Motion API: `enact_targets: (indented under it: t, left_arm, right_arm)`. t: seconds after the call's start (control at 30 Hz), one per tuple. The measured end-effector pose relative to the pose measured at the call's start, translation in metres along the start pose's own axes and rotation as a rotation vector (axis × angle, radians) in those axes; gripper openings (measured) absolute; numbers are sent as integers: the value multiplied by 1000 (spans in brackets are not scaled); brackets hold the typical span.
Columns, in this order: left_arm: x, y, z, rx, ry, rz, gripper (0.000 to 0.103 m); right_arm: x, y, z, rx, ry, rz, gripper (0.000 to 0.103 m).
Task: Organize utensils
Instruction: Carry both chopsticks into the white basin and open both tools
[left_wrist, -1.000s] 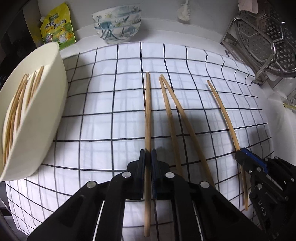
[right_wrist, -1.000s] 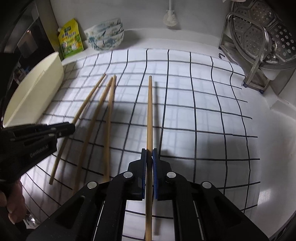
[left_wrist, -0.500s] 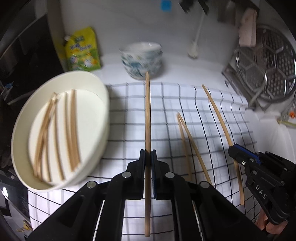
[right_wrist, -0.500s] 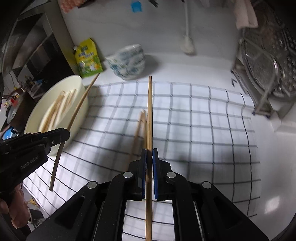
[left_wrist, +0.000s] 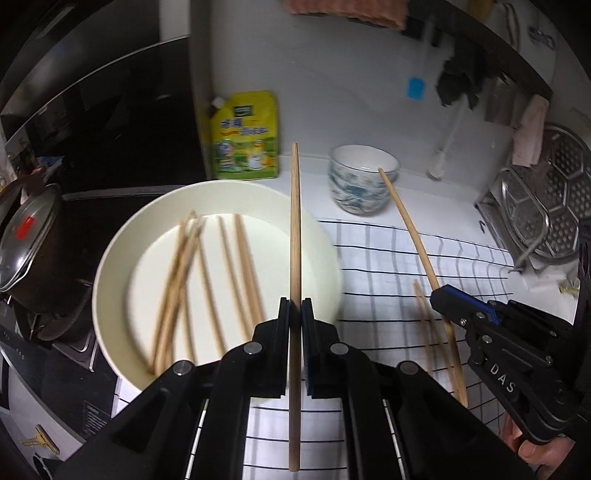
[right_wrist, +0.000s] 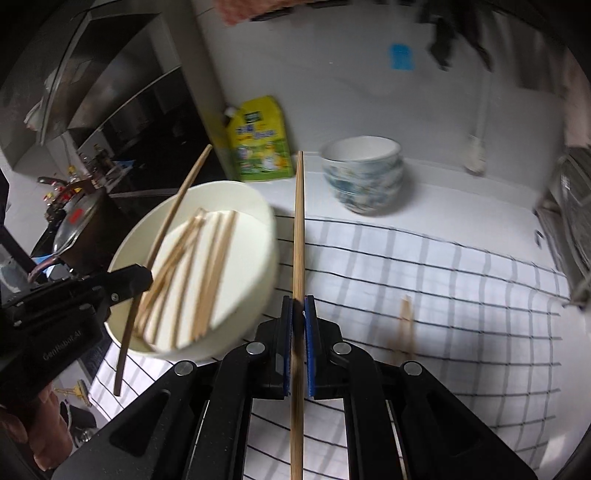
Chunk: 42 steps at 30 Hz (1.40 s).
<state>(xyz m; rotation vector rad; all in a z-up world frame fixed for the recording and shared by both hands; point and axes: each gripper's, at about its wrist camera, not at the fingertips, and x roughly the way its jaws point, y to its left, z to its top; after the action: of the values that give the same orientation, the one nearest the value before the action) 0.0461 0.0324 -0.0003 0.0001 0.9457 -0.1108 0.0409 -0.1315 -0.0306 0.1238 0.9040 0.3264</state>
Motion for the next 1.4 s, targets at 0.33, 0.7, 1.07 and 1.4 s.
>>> enact_targets:
  t: [0.33, 0.7, 1.07, 1.4]
  left_arm:
    - [5, 54, 11, -20, -4, 17, 7]
    - [43, 100, 19, -32, 50, 28, 7]
    - [83, 124, 11, -37, 133, 28, 7]
    - [96, 133, 4, -49, 178, 21, 8]
  right_arm:
    - [32, 54, 29, -32, -3, 64, 6]
    - [73, 95, 45, -40, 35, 102, 6]
    - [123, 110, 49, 6, 135, 105, 6]
    - [142, 105, 41, 22, 186, 63, 6]
